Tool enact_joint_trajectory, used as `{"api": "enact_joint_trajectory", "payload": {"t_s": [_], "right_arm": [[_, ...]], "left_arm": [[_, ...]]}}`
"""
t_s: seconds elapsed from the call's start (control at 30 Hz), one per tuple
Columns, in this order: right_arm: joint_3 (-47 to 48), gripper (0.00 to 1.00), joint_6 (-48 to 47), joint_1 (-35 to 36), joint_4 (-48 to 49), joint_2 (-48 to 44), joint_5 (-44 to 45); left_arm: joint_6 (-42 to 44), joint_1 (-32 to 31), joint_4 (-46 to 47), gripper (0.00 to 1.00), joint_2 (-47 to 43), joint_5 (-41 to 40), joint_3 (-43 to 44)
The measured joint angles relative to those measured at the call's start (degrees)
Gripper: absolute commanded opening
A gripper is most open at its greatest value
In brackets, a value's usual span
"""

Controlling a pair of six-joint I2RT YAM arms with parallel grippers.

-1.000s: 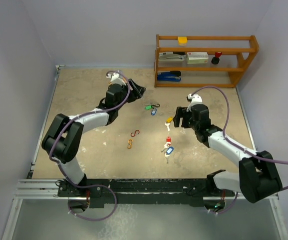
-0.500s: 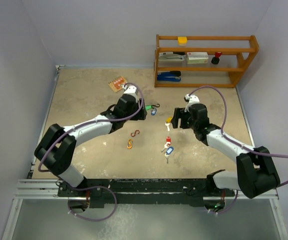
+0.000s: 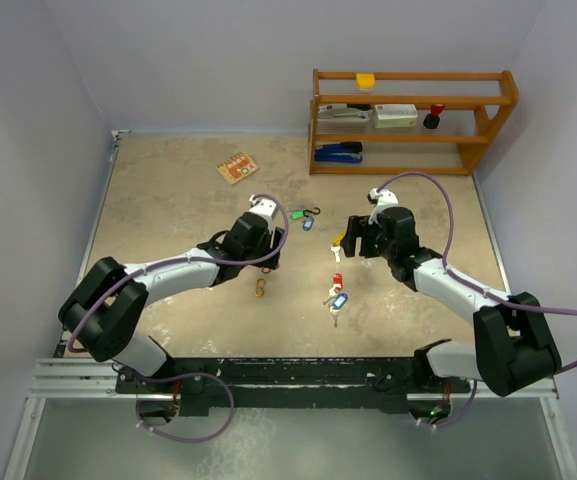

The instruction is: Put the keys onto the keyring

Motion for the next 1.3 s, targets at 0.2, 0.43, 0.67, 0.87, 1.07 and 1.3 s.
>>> {"api": "enact_joint_trajectory", "payload": {"t_s": [0.2, 0.43, 0.67, 0.87, 1.07, 1.3], "right_arm": [[0.0, 0.78, 0.0, 0.0, 0.0, 0.0, 0.0], [0.0, 0.79, 0.0, 0.0, 0.0, 0.0, 0.0], [0.0, 0.79, -0.2, 0.0, 0.0, 0.0, 0.0], [0.0, 0.78, -0.4, 0.0, 0.0, 0.0, 0.0], [0.0, 0.79, -0.4, 0.0, 0.0, 0.0, 0.0], [0.0, 0.78, -0.4, 0.0, 0.0, 0.0, 0.0]], "left_arm": [[2.2, -1.1, 1.3, 0.64, 0.0, 0.0, -2.0], [4.5, -2.2, 2.0, 0.62, 0.3, 0.6, -3.3], [5.2, -2.3, 2.7, 0.6, 1.0, 0.6, -3.8], [6.0, -2.8, 2.8, 0.6, 1.7, 0.1, -4.8], [6.6, -3.7, 3.3, 0.59, 2.7, -1.1, -4.8], [6.7, -4.9, 4.3, 0.56, 4.7, -2.9, -4.7]]}}
